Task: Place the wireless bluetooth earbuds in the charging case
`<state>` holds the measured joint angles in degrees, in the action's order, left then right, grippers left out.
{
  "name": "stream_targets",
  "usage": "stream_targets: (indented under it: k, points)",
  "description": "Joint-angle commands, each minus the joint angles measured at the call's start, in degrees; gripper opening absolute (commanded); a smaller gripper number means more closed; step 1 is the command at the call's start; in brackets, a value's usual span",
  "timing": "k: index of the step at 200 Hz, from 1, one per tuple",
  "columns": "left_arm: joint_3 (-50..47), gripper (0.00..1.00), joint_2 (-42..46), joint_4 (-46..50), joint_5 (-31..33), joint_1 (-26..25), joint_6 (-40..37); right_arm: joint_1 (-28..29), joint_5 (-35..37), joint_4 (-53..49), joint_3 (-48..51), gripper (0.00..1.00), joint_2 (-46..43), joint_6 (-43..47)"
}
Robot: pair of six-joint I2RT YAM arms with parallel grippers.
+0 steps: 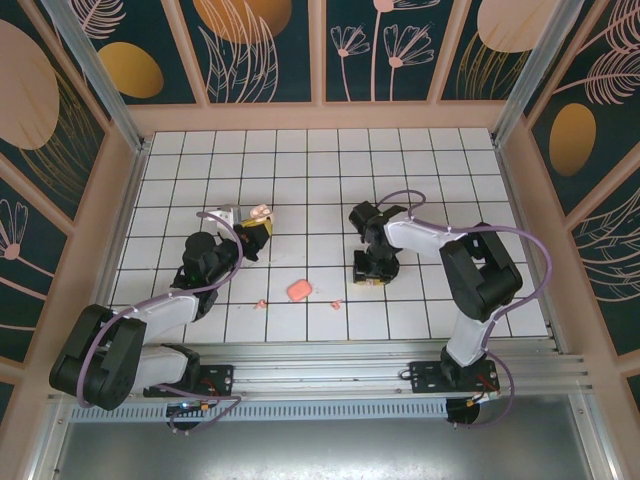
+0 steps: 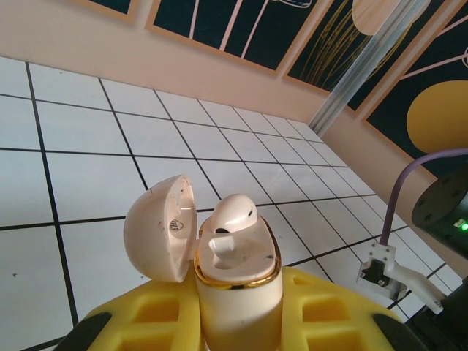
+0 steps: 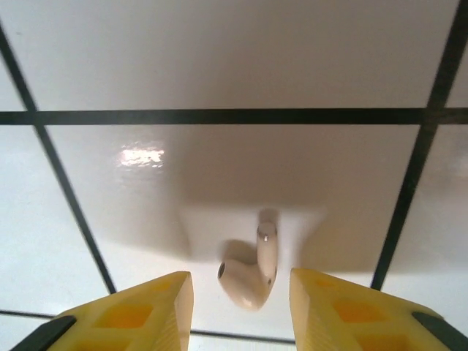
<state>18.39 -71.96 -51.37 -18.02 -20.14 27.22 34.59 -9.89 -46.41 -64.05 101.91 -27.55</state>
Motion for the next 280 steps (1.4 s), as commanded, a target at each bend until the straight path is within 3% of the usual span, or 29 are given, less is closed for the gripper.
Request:
stream_targets:
  k: [1,57,142,280]
  points:
    - [1.66,0.16,-0.19,-0.48,-1.14,0.37,-1.14,0.30,1.90,-3.84,-5.78,0.41,-3.33,0.93]
    - [1.81,0.16,0.23,0.39,-0.52,0.37,-1.40,0.28,-0.30,-3.07,-10.03,0.39,2.18,7.52]
    - [2.18,0.16,1.08,2.17,-0.52,0.35,-2.62,0.22,-2.53,0.79,-4.94,0.39,5.81,10.22]
    - [2.36,0.16,0.16,1.65,-0.88,0.37,-2.70,0.39,-0.43,-3.42,2.85,0.40,-0.87,7.98]
